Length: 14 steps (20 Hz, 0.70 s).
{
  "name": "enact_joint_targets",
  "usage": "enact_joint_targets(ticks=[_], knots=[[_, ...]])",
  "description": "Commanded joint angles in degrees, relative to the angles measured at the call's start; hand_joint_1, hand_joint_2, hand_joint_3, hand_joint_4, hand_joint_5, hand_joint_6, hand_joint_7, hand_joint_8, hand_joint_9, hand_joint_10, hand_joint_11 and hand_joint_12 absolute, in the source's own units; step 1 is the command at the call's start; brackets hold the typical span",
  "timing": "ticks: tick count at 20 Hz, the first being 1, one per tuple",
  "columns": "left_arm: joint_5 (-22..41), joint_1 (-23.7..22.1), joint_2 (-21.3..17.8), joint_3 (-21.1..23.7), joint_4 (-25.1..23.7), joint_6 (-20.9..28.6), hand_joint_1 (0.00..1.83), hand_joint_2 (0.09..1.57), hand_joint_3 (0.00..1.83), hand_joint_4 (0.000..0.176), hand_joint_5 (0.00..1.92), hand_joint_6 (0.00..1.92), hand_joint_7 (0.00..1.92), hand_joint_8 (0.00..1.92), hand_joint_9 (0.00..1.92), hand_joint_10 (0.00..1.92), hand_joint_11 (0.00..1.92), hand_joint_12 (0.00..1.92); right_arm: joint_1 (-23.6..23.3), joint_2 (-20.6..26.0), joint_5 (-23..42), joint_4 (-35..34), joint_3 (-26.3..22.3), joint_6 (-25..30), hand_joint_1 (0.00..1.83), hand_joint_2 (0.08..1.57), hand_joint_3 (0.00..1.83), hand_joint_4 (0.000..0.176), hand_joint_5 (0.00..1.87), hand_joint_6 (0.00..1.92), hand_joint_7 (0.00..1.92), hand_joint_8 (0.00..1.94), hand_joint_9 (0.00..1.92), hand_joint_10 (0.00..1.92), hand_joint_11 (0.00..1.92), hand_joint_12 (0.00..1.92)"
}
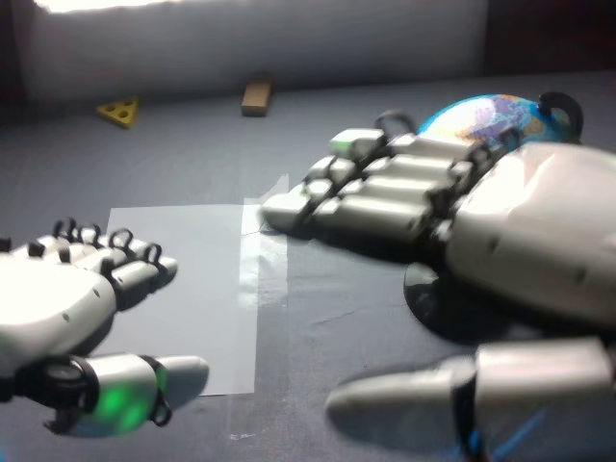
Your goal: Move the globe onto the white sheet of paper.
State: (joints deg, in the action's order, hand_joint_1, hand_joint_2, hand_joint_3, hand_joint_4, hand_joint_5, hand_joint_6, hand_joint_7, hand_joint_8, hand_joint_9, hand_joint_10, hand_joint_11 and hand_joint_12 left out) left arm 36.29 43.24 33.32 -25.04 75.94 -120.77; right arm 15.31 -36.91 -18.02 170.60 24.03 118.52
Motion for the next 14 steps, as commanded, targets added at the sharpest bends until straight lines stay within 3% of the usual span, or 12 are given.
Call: enact_joint_targets(ticks=[1, 4, 8, 12, 14], knots=[[6.11, 0.8, 0.87, 0.15, -5.28, 2.82, 0.0, 1.16, 0.0, 0.039, 0.07, 0.0, 0.02, 0.0, 0.01, 0.0, 0.0, 0.03, -1.19, 0.44, -6.24, 1.97, 0.93, 0.5, 0.0, 1.1, 0.01, 0.0, 0.14, 0.01, 0.18, 0.0, 0.1, 0.01, 0.0, 0.0], [13.08, 6.68, 4.75, 0.5, -12.34, 11.87, 0.0, 1.16, 0.0, 0.039, 0.07, 0.0, 0.02, 0.0, 0.01, 0.0, 0.0, 0.03, -1.78, 0.4, -5.93, 1.97, 4.36, 1.11, 0.0, 1.1, 0.01, 0.0, 0.15, 0.01, 0.16, 0.0, 0.09, 0.0, 0.0, 0.0], [22.72, 12.85, 8.64, 1.14, -19.12, 18.39, 0.0, 1.16, 0.0, 0.038, 0.08, 0.01, 0.02, 0.0, 0.01, 0.0, 0.0, 0.03, -0.93, 0.36, -10.25, 1.97, 6.26, 3.43, 0.0, 1.1, 0.01, 0.0, 0.14, 0.01, 0.15, 0.0, 0.09, 0.0, 0.0, 0.0], [30.42, 16.65, 12.29, 0.85, -22.6, 21.04, 0.0, 1.16, 0.0, 0.037, 0.09, 0.01, 0.02, 0.0, 0.01, 0.0, 0.0, 0.03, 0.25, 0.4, -18.23, 1.97, 7.17, 6.44, 0.0, 1.1, 0.01, 0.0, 0.15, 0.01, 0.15, 0.0, 0.09, 0.0, 0.0, 0.0], [30.26, 17.8, 13.68, 0.07, -23.94, 21.92, 0.0, 1.15, 0.0, 0.037, 0.09, 0.01, 0.02, 0.0, 0.01, 0.0, 0.0, 0.03, 0.82, 0.65, -20.34, 1.97, 7.92, 7.35, 0.0, 1.1, 0.01, 0.0, 0.14, 0.01, 0.15, 0.0, 0.1, 0.01, 0.0, 0.0]])
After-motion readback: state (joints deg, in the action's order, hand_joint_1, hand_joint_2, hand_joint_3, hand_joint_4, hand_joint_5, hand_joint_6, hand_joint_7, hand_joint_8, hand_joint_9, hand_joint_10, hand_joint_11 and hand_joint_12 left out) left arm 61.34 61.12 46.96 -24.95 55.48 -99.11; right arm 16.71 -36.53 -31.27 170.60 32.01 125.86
